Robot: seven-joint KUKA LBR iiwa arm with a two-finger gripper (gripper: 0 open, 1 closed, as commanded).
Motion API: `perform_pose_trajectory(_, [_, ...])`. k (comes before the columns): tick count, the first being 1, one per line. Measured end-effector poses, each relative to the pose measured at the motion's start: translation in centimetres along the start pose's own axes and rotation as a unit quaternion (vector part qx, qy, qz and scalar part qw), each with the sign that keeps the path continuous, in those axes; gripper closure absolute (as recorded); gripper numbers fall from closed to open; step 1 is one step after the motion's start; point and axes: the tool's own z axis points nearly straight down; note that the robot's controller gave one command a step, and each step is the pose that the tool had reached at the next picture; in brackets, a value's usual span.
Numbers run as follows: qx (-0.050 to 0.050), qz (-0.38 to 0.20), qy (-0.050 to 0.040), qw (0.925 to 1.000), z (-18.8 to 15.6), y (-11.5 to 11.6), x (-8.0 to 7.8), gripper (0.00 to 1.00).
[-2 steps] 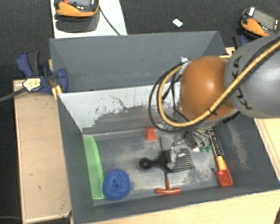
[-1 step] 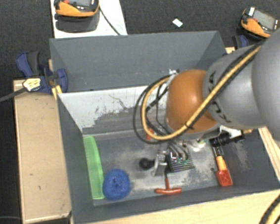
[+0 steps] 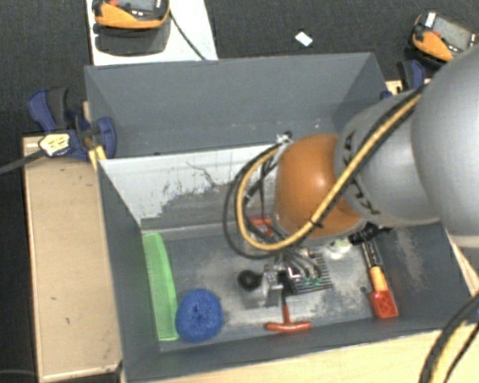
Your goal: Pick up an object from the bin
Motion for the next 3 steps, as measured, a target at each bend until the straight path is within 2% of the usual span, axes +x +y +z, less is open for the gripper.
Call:
perform_pose_trajectory(1, [0.000, 0.155, 0.0054, 0.9879, 1.0, -1.4, 0.9, 1.00])
perform_pose_trajectory(2, [0.000, 0.155, 0.0054, 0.9879, 0.9, -1.4, 0.9, 1.00])
perform_pose_trajectory(3, [0.001, 0.154, 0.0093, 0.9881, -2.5, -1.5, 1.1, 1.00])
